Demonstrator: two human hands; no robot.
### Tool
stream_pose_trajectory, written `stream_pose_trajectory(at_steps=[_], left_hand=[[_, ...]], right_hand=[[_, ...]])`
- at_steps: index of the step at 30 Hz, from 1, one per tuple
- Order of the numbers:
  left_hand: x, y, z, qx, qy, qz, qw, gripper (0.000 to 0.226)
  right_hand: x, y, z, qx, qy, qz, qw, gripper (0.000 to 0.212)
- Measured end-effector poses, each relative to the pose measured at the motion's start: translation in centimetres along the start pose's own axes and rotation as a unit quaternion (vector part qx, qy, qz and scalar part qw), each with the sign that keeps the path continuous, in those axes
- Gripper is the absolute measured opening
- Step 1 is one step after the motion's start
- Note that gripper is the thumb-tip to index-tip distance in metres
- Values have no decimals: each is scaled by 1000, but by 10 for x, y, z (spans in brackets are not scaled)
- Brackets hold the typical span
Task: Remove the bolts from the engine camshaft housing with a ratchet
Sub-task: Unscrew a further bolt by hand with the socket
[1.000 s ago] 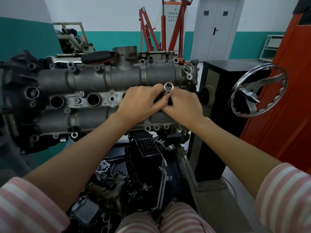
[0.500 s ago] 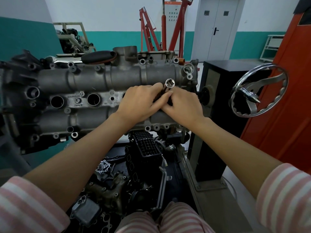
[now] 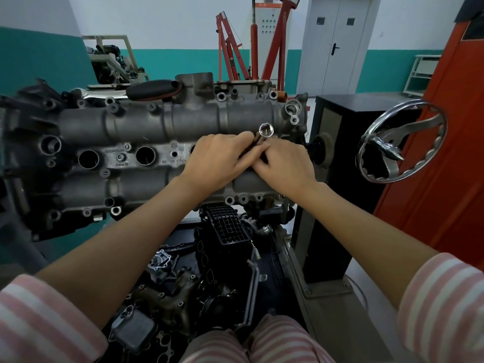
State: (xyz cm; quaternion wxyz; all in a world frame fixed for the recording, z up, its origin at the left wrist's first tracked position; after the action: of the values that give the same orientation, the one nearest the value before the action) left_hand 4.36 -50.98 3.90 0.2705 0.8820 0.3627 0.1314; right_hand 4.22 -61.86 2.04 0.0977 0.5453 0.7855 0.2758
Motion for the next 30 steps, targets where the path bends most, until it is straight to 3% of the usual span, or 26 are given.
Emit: stream_pose_trajectory(at_steps=[8, 12, 21, 26, 30], left_hand=[[2, 2, 1, 6, -2, -22, 1000, 57], [-1, 0, 0, -6, -23, -12, 1000, 36], [5, 1, 2, 4, -18, -23, 1000, 62], [2, 0, 1, -2, 3, -7, 1000, 66], [1, 0, 1, -9, -5, -6, 1000, 60]], right_hand=[[-3, 2, 3, 7, -20, -3, 1000, 30], [-3, 2, 3, 8, -26, 1, 1000, 34], [1, -1, -1, -10, -13, -7, 1000, 24], [1, -1, -1, -4, 4, -6, 1000, 15], [-2, 1, 2, 12, -6, 3, 1000, 22]])
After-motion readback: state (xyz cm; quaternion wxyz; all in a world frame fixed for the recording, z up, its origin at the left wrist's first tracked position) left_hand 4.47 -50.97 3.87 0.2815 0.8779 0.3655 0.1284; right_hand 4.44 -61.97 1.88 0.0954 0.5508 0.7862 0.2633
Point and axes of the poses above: each hand's wrist, its own y-axis towards the middle knuckle, its own z-axis out of the palm, x = y × z, the point moved 5 cm from there along y, towards the middle knuckle, and after that the axes turned 11 degrees about x, right-handed, at the moved point
